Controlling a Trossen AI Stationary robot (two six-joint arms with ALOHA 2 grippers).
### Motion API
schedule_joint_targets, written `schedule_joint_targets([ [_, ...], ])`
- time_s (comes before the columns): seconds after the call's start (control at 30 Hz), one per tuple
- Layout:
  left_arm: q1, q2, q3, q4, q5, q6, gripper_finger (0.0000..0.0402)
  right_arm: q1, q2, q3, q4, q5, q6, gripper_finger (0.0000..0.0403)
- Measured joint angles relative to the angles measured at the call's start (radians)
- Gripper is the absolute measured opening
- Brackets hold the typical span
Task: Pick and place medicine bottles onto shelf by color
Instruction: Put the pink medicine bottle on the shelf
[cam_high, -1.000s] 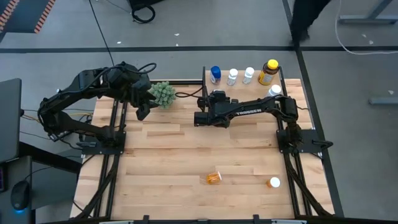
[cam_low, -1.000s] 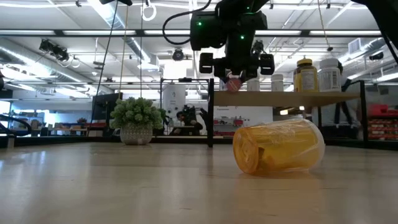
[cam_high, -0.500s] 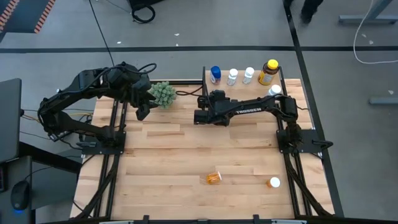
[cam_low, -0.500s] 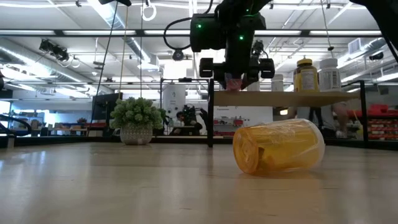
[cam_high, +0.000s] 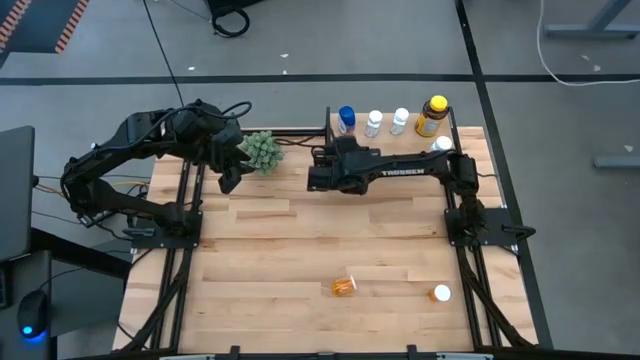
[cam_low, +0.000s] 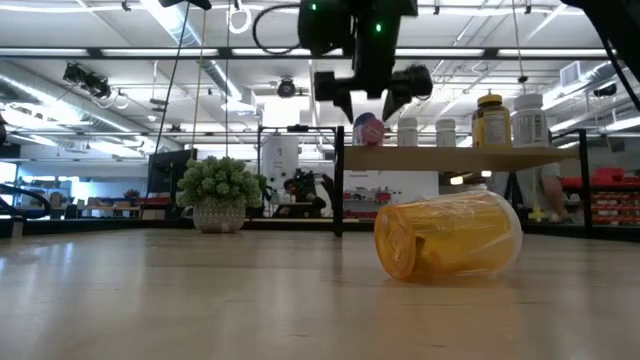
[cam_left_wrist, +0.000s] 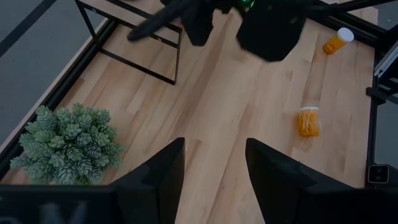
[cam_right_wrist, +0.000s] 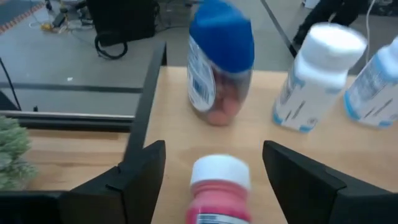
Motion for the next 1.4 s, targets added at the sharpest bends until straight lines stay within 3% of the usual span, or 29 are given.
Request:
schedule_joint_targets([
  [0.3,0.0,0.0,0.0,0.017,0.0,-0.002,0.0178,0.036,0.0,0.337,-0.333,-0.118,-0.06,0.0278],
  [0.4,0.0,0.0,0.0,0.04,0.0,-0.032,0.0175,0.039,-0.002,0.447,-0.366,-0.227,-0.07,0.0278],
  [0.53,0.0,0.0,0.0,0.064,0.001,-0.086,0.0175,0.01,-0.004,0.576,-0.36,-0.463,-0.094,0.0278],
  [0.63,0.0,0.0,0.0,0.1,0.011,-0.134,0.0178,-0.028,-0.018,0.571,-0.349,-0.625,-0.145,0.0278],
  [0.83,-0.001,-0.008,0.0,0.209,0.077,-0.219,0.0173,-0.102,-0.026,0.572,-0.368,-0.713,-0.27,0.0278],
  [1.13,-0.022,-0.007,0.0,0.209,0.083,-0.305,0.0178,-0.295,-0.024,0.559,-0.368,-0.954,-0.393,0.0277],
  [1.4,-0.046,-0.007,0.0,0.219,0.084,-0.283,0.0173,-0.311,-0.022,0.488,-0.363,-1.021,-0.37,0.0276],
])
